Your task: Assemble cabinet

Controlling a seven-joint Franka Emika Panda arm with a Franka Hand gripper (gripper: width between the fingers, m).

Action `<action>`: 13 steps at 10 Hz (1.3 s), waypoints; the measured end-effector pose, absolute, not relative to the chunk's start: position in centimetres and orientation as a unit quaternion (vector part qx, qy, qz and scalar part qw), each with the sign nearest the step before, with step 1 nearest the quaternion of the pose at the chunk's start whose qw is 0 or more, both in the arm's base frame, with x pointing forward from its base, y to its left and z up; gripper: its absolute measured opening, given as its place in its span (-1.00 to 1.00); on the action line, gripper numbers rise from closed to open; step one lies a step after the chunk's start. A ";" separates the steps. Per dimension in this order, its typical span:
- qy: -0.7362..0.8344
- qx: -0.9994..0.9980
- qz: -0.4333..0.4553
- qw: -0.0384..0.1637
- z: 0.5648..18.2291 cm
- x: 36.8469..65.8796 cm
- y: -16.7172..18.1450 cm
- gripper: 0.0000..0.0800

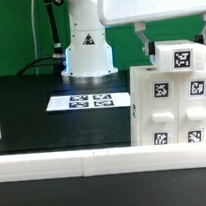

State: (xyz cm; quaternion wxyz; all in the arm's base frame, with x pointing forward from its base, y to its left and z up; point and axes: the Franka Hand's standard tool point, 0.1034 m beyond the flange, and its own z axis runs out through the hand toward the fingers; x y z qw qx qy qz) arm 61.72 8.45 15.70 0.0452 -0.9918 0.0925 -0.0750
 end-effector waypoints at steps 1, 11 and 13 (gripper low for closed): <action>0.141 -0.986 -0.073 0.049 15.7 61.7 8.4 0.40; 0.493 -0.865 -0.059 0.080 15.7 61.9 8.0 0.40; 0.583 -0.806 -0.051 0.091 15.7 62.0 8.1 0.40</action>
Offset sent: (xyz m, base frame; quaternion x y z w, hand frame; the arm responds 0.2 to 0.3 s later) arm -0.0034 -0.0005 -0.0030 0.0007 -0.0029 0.2279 0.9737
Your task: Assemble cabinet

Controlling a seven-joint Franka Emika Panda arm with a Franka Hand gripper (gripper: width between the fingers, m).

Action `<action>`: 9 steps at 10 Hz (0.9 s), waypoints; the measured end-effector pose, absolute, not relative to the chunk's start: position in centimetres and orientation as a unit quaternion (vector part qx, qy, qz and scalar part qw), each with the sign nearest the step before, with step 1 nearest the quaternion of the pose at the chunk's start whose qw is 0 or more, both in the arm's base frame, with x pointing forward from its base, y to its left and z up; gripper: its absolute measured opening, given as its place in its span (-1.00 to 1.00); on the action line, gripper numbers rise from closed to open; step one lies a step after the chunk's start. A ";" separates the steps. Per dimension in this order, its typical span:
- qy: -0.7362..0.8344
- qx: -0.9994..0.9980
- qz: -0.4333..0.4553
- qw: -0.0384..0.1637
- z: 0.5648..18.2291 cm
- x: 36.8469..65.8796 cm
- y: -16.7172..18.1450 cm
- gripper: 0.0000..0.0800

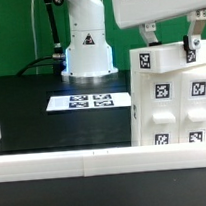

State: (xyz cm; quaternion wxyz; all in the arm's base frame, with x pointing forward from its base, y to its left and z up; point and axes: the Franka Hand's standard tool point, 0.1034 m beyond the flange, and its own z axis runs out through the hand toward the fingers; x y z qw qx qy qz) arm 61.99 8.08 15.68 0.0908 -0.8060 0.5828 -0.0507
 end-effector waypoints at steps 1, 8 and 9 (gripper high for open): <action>0.618 -0.780 -0.048 0.092 15.7 62.0 8.2 0.40; 0.712 -0.693 -0.018 0.111 15.6 61.8 8.5 0.89; 0.706 -0.699 -0.018 0.113 15.7 61.9 8.5 0.89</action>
Offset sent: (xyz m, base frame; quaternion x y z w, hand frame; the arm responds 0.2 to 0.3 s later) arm 0.0013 -0.0055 -0.0049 0.0000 0.0117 0.1332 0.9910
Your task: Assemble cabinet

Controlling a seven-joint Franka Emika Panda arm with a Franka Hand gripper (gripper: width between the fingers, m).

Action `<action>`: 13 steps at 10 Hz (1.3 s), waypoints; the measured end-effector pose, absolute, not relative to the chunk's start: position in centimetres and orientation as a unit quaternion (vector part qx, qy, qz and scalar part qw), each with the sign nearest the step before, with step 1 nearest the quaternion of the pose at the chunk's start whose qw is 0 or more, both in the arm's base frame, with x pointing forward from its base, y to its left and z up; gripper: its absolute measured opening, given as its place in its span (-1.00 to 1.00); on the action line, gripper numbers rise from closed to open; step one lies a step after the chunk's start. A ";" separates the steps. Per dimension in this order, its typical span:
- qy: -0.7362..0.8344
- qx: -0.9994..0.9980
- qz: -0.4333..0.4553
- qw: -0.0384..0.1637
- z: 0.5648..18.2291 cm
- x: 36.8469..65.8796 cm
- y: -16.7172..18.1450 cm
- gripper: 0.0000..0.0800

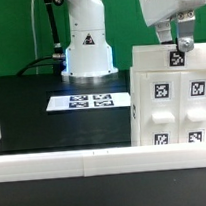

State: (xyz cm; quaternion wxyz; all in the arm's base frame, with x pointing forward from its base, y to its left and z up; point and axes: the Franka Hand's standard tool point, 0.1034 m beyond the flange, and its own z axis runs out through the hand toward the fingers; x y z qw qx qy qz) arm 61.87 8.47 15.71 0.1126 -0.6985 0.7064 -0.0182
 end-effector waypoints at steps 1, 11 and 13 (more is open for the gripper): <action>0.693 -0.711 -0.020 0.120 16.3 62.0 8.4 0.98; 0.479 -0.868 -0.053 0.117 18.7 63.0 9.6 0.99; 0.359 -0.927 -0.051 0.096 18.7 63.2 10.1 0.99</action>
Offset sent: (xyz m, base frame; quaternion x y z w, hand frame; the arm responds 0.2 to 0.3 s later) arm 0.0030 0.0138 0.0264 0.0104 -0.0641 0.0056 0.9979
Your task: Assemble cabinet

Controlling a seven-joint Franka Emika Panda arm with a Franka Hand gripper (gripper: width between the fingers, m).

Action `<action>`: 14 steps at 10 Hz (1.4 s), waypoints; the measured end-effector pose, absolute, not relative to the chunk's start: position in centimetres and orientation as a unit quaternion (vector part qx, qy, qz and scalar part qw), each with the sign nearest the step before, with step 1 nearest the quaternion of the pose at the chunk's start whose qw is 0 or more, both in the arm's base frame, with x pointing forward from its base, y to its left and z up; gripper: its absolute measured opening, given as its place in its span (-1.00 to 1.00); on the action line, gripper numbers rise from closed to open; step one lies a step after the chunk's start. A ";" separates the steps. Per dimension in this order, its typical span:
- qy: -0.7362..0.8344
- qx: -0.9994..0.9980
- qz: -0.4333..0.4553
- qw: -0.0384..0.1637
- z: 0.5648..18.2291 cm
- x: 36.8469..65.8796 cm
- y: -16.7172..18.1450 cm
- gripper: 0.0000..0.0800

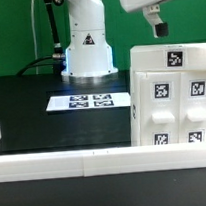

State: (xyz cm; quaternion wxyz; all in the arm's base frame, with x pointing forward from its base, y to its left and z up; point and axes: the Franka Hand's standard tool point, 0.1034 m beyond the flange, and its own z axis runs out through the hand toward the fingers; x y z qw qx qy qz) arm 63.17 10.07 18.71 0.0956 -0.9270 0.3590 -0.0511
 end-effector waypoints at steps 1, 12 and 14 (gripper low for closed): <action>0.316 -0.943 -0.048 0.093 18.7 63.4 10.1 0.99; -0.156 -0.986 -0.040 0.042 17.7 63.6 9.2 0.99; -0.214 -0.975 -0.042 0.034 17.6 63.9 8.9 0.99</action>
Offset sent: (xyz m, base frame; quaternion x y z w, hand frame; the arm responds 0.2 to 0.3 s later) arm 0.0000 0.0000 0.0000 0.0000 0.0000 -0.1296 0.9916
